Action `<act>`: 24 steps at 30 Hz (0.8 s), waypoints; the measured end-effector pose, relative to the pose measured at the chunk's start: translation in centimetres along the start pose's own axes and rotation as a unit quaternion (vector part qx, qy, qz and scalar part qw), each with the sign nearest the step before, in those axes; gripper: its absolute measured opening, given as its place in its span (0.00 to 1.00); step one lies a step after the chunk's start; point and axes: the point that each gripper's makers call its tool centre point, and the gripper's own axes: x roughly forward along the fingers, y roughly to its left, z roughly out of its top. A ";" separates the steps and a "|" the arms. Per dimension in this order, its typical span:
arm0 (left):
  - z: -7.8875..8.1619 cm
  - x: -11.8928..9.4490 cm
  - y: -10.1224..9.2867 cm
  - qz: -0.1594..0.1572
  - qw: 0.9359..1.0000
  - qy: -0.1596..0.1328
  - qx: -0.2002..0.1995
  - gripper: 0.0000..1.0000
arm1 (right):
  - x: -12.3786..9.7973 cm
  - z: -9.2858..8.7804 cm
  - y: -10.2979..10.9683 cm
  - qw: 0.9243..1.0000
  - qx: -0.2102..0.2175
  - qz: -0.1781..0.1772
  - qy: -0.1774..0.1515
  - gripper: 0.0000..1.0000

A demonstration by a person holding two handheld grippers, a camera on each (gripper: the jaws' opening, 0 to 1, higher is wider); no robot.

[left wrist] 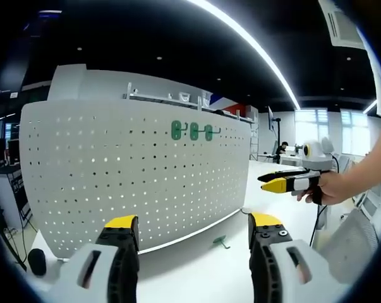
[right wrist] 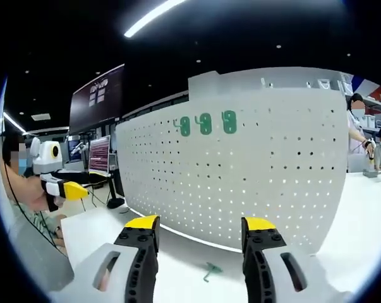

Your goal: Insert the hook assembly into the mounting plate slot until the hook locks in place.

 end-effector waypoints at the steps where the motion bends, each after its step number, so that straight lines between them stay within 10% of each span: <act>1: -0.1 0.0 0.0 0.001 1.000 0.001 -0.001 0.73 | -0.2 -0.1 0.0 1.000 0.002 -0.001 0.000 0.51; 24: -1.9 -1.1 0.0 -0.005 1.000 0.023 0.001 0.73 | -2.8 -3.6 0.9 0.999 0.022 0.004 0.043 0.55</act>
